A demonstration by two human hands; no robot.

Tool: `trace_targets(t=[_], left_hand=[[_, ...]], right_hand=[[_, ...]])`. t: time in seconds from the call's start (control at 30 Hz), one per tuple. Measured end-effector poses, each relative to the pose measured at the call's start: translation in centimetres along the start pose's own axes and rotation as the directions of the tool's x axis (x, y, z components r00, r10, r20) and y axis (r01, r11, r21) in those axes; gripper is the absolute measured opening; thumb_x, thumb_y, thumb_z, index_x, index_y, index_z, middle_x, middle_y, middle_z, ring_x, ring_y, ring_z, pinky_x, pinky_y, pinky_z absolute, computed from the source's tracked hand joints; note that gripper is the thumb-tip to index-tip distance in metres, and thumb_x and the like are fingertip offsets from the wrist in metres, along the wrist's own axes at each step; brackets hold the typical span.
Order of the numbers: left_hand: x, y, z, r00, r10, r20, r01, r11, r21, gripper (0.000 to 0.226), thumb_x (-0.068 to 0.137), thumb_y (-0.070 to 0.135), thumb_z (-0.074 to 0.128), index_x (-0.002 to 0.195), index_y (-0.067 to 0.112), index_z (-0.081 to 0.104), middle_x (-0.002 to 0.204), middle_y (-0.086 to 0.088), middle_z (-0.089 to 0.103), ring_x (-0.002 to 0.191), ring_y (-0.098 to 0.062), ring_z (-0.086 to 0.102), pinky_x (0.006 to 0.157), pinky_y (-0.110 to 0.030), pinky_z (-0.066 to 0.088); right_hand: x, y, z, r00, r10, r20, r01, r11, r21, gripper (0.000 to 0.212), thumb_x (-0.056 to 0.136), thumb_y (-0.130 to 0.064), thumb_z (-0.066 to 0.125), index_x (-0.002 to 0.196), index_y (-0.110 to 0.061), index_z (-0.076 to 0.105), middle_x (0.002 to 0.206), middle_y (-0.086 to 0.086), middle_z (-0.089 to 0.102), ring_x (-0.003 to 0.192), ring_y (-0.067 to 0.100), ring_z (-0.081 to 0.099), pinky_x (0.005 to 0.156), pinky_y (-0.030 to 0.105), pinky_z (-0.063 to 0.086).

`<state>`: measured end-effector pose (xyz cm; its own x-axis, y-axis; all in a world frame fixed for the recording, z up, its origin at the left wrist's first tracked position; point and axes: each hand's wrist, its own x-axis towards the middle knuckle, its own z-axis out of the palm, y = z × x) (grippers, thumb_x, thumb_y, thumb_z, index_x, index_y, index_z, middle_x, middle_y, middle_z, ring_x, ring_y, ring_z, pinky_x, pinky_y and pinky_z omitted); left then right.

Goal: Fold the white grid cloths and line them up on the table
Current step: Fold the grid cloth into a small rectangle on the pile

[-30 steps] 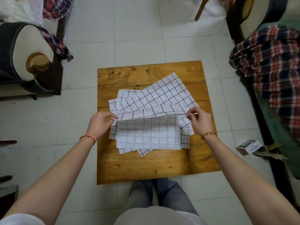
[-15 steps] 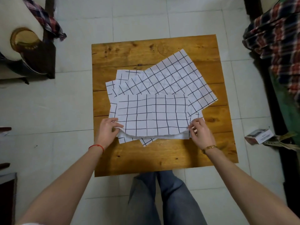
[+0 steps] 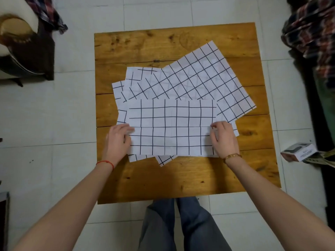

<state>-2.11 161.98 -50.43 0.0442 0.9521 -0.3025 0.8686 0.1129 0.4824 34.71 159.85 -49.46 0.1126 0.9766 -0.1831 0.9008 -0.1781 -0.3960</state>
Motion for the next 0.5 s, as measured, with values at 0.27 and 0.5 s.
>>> trace_targets(t=[0.27, 0.5], left_hand=[[6.2, 3.1, -0.8, 0.982, 0.181, -0.055, -0.172, 0.976, 0.134, 0.042, 0.094, 0.009, 0.047, 0.135, 0.013, 0.053, 0.138, -0.004, 0.053, 0.131, -0.020, 0.042, 0.110, -0.042, 0.033], [7.7, 3.3, 1.6, 0.993, 0.107, 0.048, -0.117, 0.924, 0.365, 0.058, 0.097, 0.019, 0.043, 0.152, 0.015, 0.024, 0.158, -0.007, 0.025, 0.147, -0.023, 0.018, 0.120, -0.047, 0.016]], right_hand=[[7.3, -5.9, 1.4, 0.962, -0.274, 0.013, 0.275, 0.961, -0.044, 0.035, 0.092, -0.014, 0.047, 0.125, -0.007, 0.056, 0.127, 0.009, 0.057, 0.120, 0.031, 0.045, 0.100, 0.043, 0.041], [8.2, -13.1, 6.2, 0.838, -0.418, 0.351, 0.499, 0.848, -0.178, 0.056, 0.099, -0.028, 0.033, 0.150, -0.011, 0.020, 0.157, 0.005, 0.021, 0.146, 0.029, 0.012, 0.118, 0.048, 0.014]])
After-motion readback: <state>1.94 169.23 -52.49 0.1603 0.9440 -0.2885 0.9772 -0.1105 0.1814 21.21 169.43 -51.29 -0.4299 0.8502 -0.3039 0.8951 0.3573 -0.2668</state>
